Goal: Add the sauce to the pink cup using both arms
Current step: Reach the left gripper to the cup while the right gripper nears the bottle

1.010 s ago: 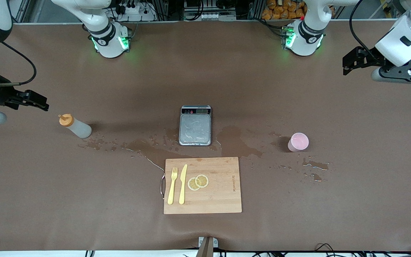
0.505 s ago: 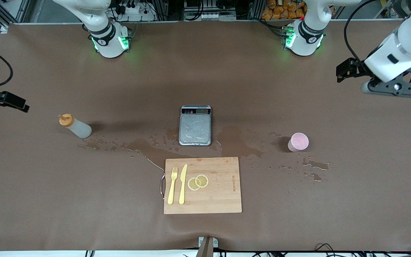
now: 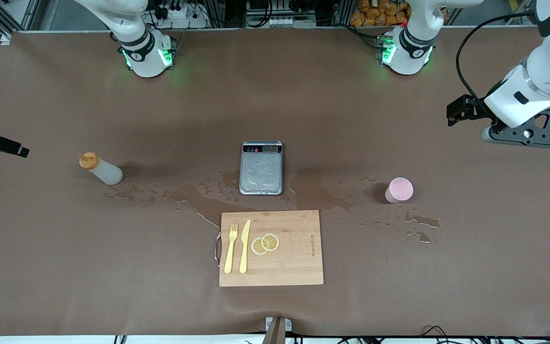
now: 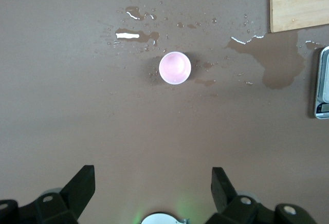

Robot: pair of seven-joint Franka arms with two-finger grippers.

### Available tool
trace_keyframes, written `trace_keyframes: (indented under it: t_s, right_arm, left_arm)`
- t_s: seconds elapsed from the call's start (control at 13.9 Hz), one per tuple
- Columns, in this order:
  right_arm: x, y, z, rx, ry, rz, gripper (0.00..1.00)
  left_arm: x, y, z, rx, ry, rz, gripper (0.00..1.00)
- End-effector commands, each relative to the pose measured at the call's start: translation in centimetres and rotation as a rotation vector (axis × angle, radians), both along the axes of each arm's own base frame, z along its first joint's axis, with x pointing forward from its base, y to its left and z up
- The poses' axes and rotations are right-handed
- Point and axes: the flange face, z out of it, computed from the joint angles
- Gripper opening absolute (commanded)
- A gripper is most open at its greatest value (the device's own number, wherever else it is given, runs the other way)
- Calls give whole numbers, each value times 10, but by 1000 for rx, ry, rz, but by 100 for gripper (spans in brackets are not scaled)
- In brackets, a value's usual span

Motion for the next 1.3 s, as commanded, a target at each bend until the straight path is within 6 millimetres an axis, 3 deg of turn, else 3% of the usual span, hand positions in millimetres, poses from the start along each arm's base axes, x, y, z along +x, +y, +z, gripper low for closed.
trace_keyframes:
  t_s: [0.0,0.29,0.58,0.87,1.15,1.23]
  right_arm:
    - [-6,-48,-35,166,116,-164,100]
    - [-16,-89,-68,199,214,-381,100]
    - [-16,-111,-103,195,309,-560,100]
    - [-19,-147,-164,366,395,-701,100]
    - [-19,-163,-216,491,460,-785,100]
    - [-26,-178,-232,555,471,-829,100]
  left_arm:
    - [21,-3,-28,-15,12,-3,100]
    - [45,-22,-73,-21,21,-24,100]
    - [70,-38,-115,-43,-10,-38,100]
    - [85,-38,-147,-64,-15,-22,100]
    - [89,-41,-177,-50,22,-20,100]
    - [90,-40,-183,-47,31,-22,100]
